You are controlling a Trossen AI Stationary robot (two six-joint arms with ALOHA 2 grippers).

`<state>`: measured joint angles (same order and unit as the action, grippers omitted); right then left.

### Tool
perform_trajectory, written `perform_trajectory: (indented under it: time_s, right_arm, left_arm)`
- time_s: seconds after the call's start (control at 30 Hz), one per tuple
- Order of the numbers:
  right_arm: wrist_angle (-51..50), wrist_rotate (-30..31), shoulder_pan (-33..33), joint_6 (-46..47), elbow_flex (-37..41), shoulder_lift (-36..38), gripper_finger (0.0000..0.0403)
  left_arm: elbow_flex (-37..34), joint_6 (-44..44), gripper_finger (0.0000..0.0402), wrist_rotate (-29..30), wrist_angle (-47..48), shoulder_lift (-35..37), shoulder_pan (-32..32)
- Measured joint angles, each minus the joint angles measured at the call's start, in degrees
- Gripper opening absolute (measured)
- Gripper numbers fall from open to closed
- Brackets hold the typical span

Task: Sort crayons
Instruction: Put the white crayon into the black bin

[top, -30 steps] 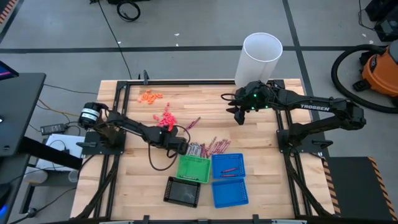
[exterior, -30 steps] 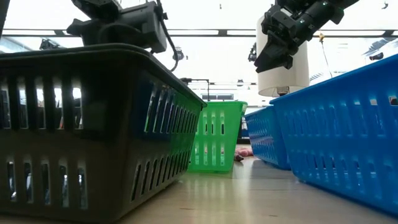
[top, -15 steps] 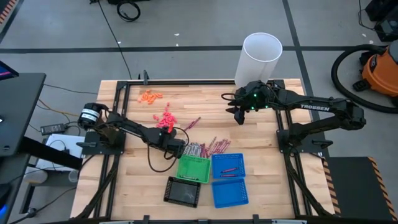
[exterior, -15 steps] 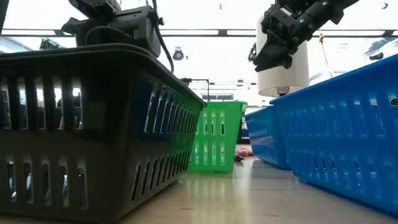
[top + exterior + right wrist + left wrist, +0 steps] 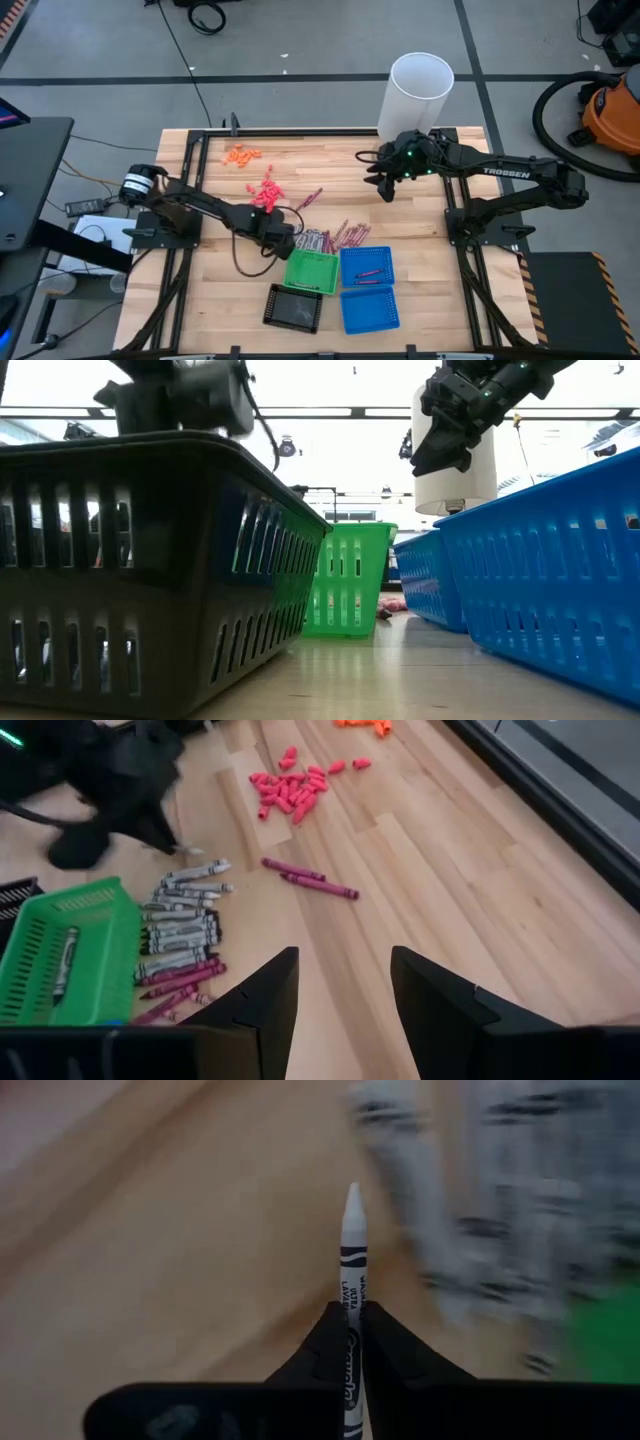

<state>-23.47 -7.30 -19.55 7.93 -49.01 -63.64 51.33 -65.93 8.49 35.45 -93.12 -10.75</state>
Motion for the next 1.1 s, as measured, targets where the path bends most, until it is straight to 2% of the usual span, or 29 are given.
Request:
perform_trajectory:
  time_s: [0.27,0.43,0.67,0.83,1.1]
  right_arm:
    - [-1.17,-1.99,0.0,1.09,0.0,0.07,0.0169]
    - [-1.12,-3.66,0.0,1.22,0.0,0.07,0.0169]
    - [1.74,-8.23,0.02,-3.44,0.04,-1.67,0.0169]
    - [4.8,-10.4,0.0,-4.68,0.07,-4.27,0.0169]
    - [7.78,-17.04,0.02,-3.24,0.09,-5.2,0.0169]
  left_arm:
    - [0.09,1.67,0.0009,1.73,-6.72,8.25,-3.32]
    - [0.2,0.87,0.0012,2.37,-18.59,11.13,-6.75]
    - [0.2,-0.62,0.0014,2.46,-33.55,10.62,-11.66]
    - [0.24,-0.5,0.0015,2.39,-35.48,10.58,-14.78]
    - [0.2,-0.48,0.0016,2.56,-36.56,10.58,-17.06]
